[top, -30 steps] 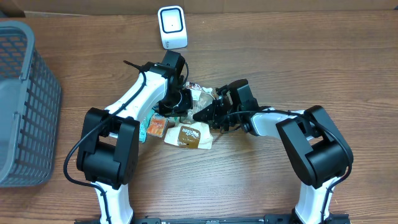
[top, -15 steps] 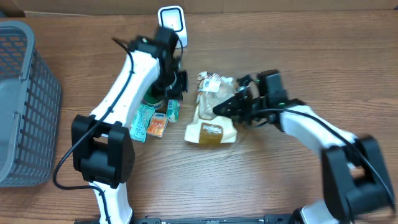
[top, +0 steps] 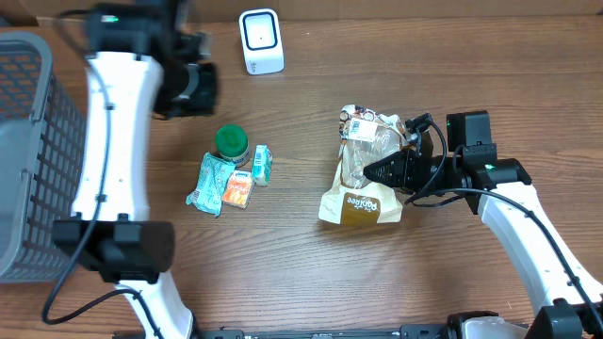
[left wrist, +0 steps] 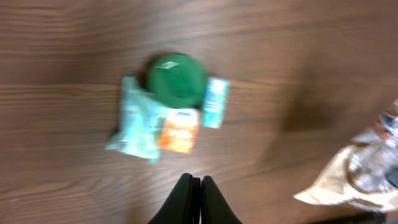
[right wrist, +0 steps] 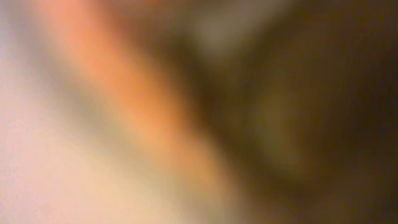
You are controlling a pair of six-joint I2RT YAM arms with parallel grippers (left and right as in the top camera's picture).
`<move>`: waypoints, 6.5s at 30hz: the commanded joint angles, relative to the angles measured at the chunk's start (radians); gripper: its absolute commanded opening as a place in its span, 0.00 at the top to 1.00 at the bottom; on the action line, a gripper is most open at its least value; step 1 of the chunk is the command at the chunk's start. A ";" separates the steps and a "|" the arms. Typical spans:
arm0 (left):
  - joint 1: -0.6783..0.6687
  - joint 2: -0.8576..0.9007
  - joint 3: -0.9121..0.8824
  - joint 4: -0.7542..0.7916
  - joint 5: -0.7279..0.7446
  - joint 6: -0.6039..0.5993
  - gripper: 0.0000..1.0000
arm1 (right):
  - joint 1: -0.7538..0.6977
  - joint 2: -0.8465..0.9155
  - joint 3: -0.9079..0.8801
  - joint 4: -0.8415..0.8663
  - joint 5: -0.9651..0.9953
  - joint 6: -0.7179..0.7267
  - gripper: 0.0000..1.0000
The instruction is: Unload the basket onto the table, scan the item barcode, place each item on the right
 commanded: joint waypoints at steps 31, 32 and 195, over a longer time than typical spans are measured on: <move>0.249 -0.025 0.022 -0.006 -0.086 0.125 0.00 | 0.200 -0.020 0.334 -0.138 -0.163 -0.136 0.96; 0.249 -0.025 0.022 -0.006 -0.087 0.125 0.00 | 0.200 -0.020 0.353 -0.159 -0.159 -0.140 0.96; 0.248 -0.025 0.022 -0.006 -0.086 0.125 0.00 | -0.235 0.475 0.361 -0.048 0.457 -0.417 0.71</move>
